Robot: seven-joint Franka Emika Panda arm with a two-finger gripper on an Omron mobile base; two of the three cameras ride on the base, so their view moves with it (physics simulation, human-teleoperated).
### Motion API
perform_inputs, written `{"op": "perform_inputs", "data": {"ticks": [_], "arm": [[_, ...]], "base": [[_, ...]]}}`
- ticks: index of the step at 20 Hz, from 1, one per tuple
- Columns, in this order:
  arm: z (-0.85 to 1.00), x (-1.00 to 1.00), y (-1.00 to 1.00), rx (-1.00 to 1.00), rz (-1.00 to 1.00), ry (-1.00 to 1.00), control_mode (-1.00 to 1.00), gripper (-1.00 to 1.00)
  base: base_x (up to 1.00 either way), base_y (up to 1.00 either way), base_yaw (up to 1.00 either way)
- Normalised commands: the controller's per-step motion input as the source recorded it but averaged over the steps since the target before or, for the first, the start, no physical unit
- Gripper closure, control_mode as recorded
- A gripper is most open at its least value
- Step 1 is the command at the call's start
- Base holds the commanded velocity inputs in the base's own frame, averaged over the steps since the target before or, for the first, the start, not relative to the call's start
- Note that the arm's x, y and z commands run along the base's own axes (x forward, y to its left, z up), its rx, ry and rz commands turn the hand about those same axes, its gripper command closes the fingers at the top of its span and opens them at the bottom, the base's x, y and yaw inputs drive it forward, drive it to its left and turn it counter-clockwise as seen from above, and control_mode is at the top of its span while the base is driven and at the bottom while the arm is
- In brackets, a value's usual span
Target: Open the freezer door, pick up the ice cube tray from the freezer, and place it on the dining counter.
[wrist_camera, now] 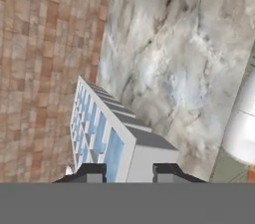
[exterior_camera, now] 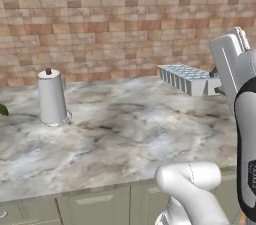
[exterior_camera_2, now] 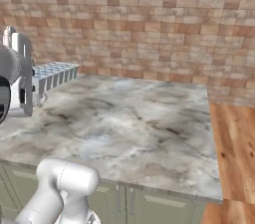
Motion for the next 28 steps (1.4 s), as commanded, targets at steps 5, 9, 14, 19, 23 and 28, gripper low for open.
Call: {"op": "perform_inputs", "data": {"ticks": [5,9,14,19,23,28], "arm": [[-0.56,1.00,-0.65,0.15,0.08,0.00,-1.00,1.00],[-0.86,1.00,-0.49,0.09,0.09,0.03,-1.00,1.00],[-0.98,1.00,-0.04,0.00,0.09,0.04,-1.00,1.00],[-0.88,1.00,0.11,0.00,0.01,0.00,-1.00,1.00],[-0.81,1.00,0.23,-0.01,0.00,0.00,-1.00,1.00],[-0.69,1.00,0.23,-0.01,0.00,0.02,-1.00,1.00]], "base": [[0.00,0.00,0.00],[0.00,0.00,0.00],[0.00,0.00,0.00],[0.00,0.00,0.00],[0.00,0.00,0.00],[0.00,0.00,0.00]]}}
